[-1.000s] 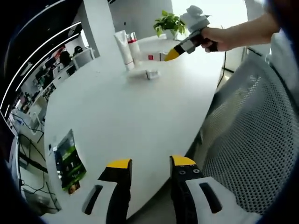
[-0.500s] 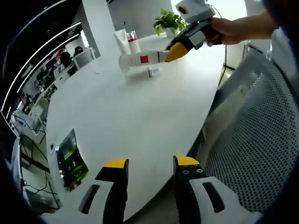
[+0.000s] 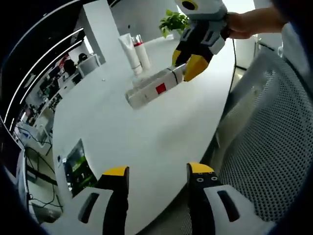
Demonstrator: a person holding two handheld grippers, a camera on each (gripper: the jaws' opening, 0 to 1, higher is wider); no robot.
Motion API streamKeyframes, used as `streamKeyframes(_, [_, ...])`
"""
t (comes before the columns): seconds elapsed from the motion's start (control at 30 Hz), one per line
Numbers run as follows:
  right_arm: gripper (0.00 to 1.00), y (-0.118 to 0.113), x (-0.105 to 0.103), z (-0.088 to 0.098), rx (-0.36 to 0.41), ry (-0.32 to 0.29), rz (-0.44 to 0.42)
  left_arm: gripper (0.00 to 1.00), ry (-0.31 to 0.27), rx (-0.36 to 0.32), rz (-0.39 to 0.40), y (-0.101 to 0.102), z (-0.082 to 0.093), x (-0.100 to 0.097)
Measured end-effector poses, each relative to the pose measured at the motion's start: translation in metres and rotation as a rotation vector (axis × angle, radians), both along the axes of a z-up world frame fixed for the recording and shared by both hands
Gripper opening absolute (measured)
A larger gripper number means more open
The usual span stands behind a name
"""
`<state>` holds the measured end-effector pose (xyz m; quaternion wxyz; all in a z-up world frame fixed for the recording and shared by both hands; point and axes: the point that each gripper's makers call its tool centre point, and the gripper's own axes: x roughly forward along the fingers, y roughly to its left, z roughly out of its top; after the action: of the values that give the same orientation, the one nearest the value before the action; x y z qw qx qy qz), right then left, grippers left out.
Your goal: Arrange the skincare products in the storage area until every visible bottle or jar stands upright without overlapping.
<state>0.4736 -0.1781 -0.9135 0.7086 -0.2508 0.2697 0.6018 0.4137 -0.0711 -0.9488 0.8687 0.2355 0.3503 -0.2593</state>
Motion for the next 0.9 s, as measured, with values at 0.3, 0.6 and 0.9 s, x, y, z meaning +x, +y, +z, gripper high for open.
streamKeyframes(0.3, [0.12,0.011,-0.018,-0.001,-0.068,-0.047,0.115,0.48,-0.018,0.017,-0.032,-0.004,0.002,0.000])
streamKeyframes(0.6, [0.12,0.028,-0.042,0.000,-0.126,-0.107,0.254,0.48,-0.014,0.045,-0.056,-0.004,-0.001,-0.003])
streamKeyframes(0.9, [0.12,0.036,-0.061,-0.007,-0.209,-0.211,0.428,0.45,-0.041,0.073,-0.117,-0.009,0.000,-0.004])
